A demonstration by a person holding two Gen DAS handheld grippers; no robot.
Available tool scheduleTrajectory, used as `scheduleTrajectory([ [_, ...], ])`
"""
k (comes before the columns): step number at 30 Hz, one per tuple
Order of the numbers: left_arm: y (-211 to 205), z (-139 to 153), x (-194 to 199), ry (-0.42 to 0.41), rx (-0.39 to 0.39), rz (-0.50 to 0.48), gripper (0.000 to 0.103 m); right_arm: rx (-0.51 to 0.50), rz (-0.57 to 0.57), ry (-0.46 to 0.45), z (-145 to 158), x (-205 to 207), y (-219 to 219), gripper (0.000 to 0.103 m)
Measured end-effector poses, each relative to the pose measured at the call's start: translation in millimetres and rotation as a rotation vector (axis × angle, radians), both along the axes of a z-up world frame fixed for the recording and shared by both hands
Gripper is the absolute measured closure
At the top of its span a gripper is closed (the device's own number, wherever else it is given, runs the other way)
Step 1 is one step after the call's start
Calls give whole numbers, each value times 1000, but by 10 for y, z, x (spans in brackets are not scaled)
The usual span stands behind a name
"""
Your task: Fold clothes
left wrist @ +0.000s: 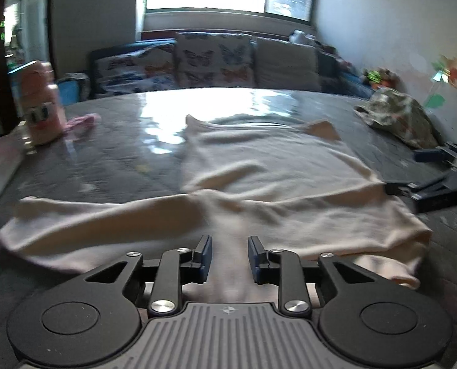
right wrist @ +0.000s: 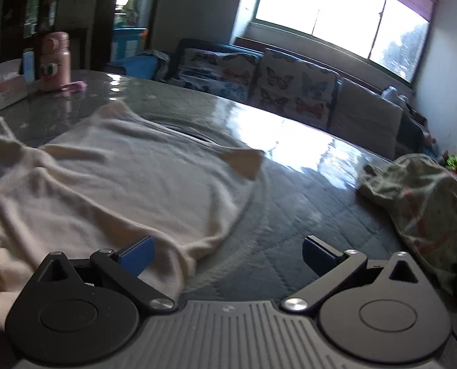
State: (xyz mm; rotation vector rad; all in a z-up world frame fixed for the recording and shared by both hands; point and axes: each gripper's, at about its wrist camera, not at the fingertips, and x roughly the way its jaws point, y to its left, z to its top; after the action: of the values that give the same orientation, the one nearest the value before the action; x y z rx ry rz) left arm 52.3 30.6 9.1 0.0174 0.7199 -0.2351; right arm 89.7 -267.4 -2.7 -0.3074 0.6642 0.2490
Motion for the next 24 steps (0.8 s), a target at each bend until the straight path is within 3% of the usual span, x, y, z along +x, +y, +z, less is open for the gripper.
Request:
scheduleTrajectory([
  [10,825,-21,14,-4,-14,315,59,-22,206,8,6,-132,681,1],
  [17,1375,-29,119,-1,-19,518,59,20,265,62,-24,-1,1012,22],
  [24,1638,-118,290,23,-29,620,61,52,339,107,-52,-5,1256,45],
])
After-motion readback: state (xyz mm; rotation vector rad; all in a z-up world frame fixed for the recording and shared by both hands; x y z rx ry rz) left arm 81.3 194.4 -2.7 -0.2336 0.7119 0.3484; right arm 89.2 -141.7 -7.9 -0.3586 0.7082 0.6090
